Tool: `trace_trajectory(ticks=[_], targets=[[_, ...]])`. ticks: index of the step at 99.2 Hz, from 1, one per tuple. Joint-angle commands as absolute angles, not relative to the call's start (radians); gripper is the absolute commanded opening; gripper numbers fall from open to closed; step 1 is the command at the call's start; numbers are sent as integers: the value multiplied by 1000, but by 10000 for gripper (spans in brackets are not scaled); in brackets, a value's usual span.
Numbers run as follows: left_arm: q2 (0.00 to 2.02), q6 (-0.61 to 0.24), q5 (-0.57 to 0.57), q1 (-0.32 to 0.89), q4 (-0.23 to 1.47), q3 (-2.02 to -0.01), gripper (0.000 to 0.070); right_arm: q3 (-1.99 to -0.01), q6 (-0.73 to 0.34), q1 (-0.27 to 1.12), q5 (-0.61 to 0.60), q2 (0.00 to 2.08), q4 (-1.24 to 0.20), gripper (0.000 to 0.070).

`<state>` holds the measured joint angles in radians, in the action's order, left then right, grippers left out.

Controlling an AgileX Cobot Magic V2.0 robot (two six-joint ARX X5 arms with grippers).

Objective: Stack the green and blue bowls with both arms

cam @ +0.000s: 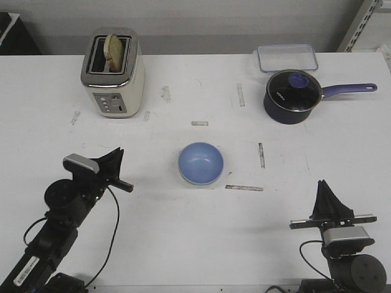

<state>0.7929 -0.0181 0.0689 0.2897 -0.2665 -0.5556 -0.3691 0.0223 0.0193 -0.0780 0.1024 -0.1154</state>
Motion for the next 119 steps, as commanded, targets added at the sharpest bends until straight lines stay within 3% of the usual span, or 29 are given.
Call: trace_trajectory(ticks=[1,31,54,100,119], targets=[[739,-11,65,262,-279,-518,1,-374,27,20,-78,99,-105,6],[440,-11,65,116,-194,-345,1,-374,27,20,-78,99,-105,6],[284,-11,25,90,-45,-331,1,-374,27,20,-78,99,-105,6],[159,-10,24,90,-49,-331,2,-374,27,20,-78,99,-105,6],[153,-10,-26,90,-56,-323,1,-374,27,20,-78,99,-105,6]])
